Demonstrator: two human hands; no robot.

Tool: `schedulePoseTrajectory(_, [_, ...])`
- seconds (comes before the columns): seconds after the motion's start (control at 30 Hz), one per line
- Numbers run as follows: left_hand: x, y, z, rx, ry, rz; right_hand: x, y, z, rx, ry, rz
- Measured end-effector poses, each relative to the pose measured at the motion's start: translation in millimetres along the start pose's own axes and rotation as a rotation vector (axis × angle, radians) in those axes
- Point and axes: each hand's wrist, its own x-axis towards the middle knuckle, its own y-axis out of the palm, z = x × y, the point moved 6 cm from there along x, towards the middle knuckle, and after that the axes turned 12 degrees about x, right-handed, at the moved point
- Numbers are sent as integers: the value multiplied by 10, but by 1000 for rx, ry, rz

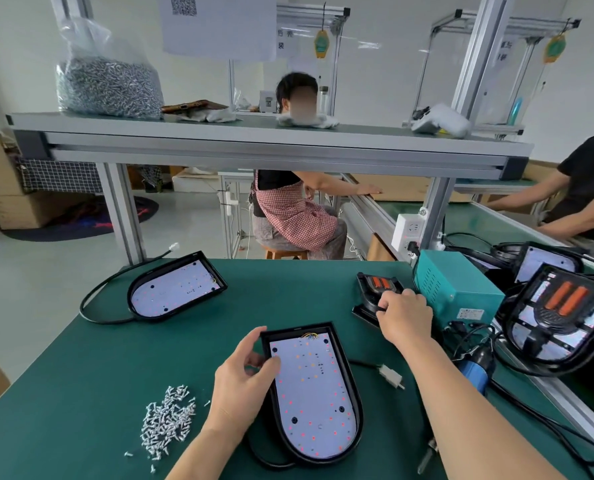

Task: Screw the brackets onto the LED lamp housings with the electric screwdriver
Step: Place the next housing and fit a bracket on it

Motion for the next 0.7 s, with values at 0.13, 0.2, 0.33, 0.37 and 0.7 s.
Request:
schedulePoseTrajectory(0.13, [0, -11, 7, 13, 12, -19, -160, -141, 80, 111, -114, -124])
schedulePoseTrajectory(0.2, [10, -17, 23, 36, 13, -31, -301, -275, 190, 242, -198, -171])
schedulePoseTrajectory(0.33, [15, -24, 36, 78, 21, -47, -803, -578, 488, 484, -374, -250])
schedulePoseTrajectory(0.37, [13, -21, 39, 84, 22, -47, -959, -623, 551, 525, -403, -251])
schedulePoseTrajectory(0.7, [29, -22, 69, 112, 18, -74, -2167, -536, 740, 536, -539, -138])
